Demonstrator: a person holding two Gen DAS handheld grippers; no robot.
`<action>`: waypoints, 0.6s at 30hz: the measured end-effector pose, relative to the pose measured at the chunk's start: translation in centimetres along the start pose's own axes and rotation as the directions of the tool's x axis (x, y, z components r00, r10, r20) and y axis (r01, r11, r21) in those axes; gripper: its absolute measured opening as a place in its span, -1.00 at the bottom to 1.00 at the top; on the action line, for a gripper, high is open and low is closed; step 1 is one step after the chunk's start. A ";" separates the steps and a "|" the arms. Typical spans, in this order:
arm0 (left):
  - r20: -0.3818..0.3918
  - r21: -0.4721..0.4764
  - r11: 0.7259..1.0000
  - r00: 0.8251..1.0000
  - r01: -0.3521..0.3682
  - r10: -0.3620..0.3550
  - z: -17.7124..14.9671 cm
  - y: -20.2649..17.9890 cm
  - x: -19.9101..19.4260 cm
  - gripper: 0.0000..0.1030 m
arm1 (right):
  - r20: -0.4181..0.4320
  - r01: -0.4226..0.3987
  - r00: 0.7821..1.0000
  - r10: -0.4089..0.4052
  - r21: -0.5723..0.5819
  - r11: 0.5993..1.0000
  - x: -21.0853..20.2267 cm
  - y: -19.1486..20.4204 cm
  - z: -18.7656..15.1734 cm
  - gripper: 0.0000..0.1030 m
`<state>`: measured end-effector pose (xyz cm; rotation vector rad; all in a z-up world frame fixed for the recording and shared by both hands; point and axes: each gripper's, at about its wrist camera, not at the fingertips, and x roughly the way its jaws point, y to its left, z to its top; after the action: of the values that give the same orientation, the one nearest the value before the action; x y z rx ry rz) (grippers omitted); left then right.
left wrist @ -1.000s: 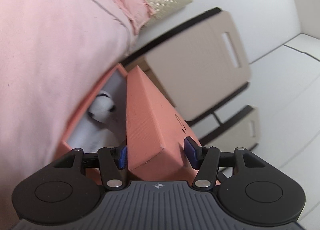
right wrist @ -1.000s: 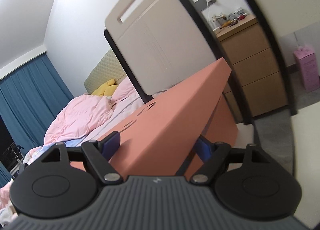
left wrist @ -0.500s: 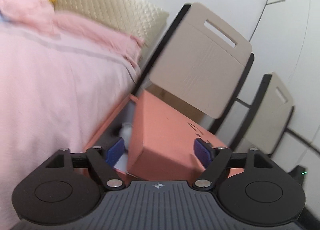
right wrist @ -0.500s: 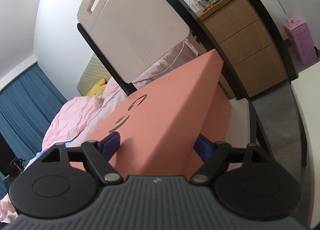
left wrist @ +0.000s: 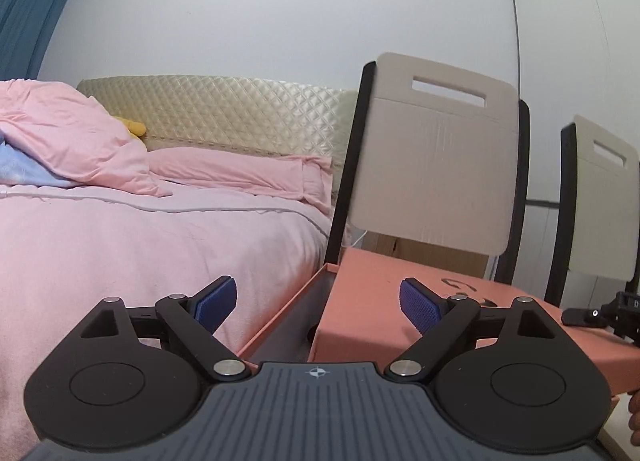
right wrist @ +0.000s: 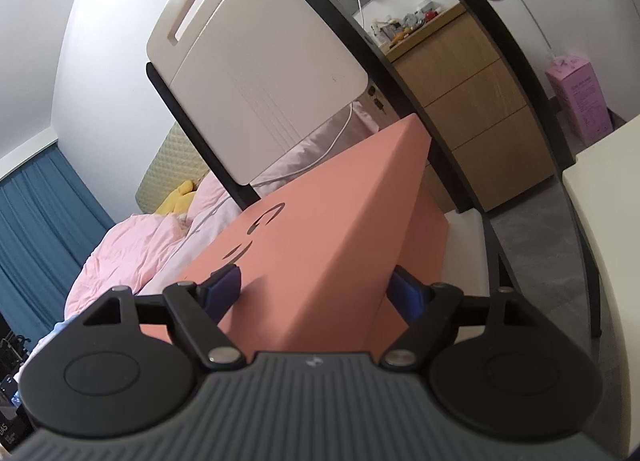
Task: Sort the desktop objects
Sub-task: 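Open the left gripper off the lid while the right gripper keeps holding it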
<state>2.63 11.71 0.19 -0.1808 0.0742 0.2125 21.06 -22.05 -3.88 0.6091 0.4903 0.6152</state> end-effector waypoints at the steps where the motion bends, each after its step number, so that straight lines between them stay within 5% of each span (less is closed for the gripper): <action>1: 0.008 -0.006 1.000 1.000 0.001 -0.001 0.0 -0.1 -0.2 0.77 | 0.011 0.002 1.000 -0.002 -0.007 1.000 -0.1 0.1 -0.2 0.58; 18: 0.106 0.000 1.000 0.994 0.031 -0.031 -1.4 -1.1 -1.2 0.77 | 0.021 -0.013 1.000 0.013 -0.038 0.999 -2.2 -0.3 -0.8 0.55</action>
<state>1.63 10.20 -0.87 -0.1721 -0.0345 0.1913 19.14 -23.36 -4.11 0.5830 0.4545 0.6285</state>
